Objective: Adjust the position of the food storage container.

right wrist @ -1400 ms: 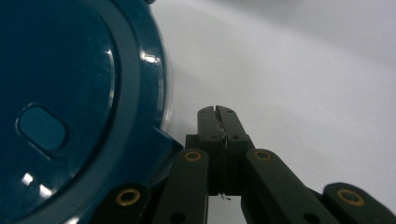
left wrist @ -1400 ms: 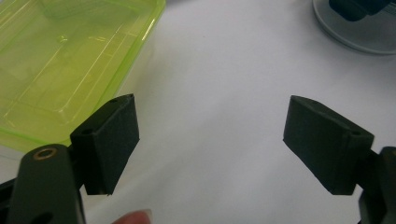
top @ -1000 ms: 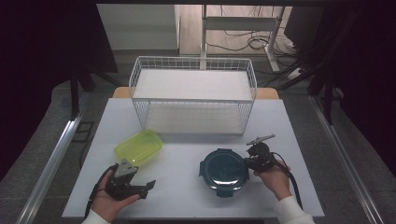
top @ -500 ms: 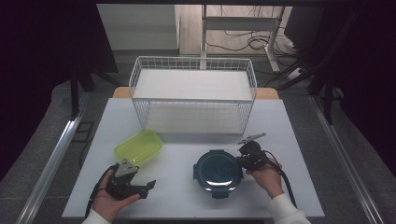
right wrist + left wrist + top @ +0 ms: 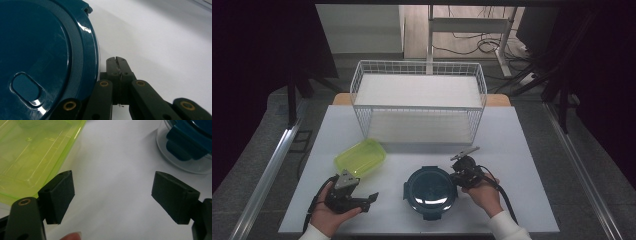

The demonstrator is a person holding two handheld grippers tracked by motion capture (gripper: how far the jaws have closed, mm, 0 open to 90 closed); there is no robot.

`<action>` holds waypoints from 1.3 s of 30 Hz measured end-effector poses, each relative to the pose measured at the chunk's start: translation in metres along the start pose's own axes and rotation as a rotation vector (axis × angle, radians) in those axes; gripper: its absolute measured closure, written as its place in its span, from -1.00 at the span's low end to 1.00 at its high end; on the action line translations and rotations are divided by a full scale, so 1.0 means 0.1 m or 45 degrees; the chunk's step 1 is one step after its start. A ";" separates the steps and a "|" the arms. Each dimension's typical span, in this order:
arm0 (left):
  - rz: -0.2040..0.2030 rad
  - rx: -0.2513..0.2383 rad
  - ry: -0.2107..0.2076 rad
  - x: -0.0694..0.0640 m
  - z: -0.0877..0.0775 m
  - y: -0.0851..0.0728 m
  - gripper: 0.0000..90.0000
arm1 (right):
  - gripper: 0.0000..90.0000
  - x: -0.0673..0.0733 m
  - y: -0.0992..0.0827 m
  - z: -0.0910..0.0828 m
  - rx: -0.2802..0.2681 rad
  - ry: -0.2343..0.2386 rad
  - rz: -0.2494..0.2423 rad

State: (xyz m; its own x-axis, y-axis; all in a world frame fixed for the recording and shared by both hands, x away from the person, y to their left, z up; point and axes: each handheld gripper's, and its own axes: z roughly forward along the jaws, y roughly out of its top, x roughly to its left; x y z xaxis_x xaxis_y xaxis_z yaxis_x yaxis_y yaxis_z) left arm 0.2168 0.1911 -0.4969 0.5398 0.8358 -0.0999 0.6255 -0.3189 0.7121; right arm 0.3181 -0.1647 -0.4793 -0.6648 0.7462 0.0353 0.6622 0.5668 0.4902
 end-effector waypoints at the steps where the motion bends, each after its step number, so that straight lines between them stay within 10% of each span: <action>1: -0.003 0.001 0.000 0.00 0.00 0.00 -0.59 | 0.99 0.03 0.01 0.01 0.000 0.004 -0.005; 13: -0.007 -0.012 0.002 -0.01 -0.01 0.00 -0.59 | 0.98 -0.01 -0.06 -0.02 -0.033 0.095 -0.007; 24: -0.014 -0.011 -0.014 -0.06 0.02 0.01 -0.59 | 0.96 -0.23 -0.52 -0.51 -0.303 0.113 0.114; 27: -0.016 -0.012 -0.014 -0.05 0.02 0.01 -0.59 | 0.64 -0.26 -0.63 -0.54 -0.380 0.151 0.119; 30: -0.015 -0.015 -0.014 -0.04 0.02 0.02 -0.59 | -0.17 -0.28 -0.70 -0.55 -0.501 0.251 0.126; 39: 0.015 -0.014 -0.020 -0.10 0.06 0.06 -0.60 | -0.46 -0.31 -0.75 -0.54 -0.522 0.328 0.190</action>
State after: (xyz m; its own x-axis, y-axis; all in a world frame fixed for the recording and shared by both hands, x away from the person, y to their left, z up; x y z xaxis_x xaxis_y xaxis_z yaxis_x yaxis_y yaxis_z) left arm 0.2190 0.1780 -0.4957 0.5561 0.8248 -0.1026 0.6129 -0.3235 0.7209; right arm 0.2701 -0.2495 -0.4698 -0.6714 0.6688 0.3192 0.6005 0.2385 0.7633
